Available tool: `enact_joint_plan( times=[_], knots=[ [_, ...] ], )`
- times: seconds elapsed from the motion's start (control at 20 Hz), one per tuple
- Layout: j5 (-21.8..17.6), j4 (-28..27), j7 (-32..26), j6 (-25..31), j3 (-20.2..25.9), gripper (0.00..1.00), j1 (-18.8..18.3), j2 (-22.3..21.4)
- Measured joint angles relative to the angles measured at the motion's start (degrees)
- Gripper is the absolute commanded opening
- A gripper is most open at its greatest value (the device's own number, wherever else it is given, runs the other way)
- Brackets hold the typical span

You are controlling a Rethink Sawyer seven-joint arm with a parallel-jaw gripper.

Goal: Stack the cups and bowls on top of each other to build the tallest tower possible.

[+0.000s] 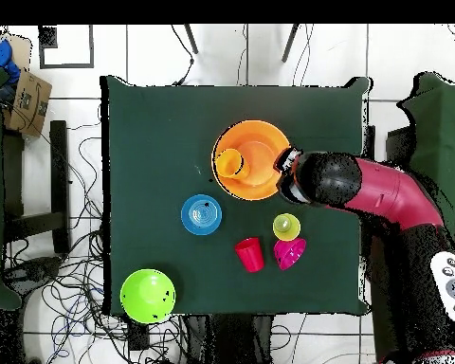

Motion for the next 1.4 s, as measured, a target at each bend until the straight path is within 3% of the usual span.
enact_joint_plan(
  times=[0.95,1.4],
  knots=[
    [-4.0,-12.4,0.0,-0.2,1.2,1.0,-0.9,13.2],
    [-3.8,-13.7,0.0,0.7,1.6,1.0,-1.7,13.0]
  ],
)
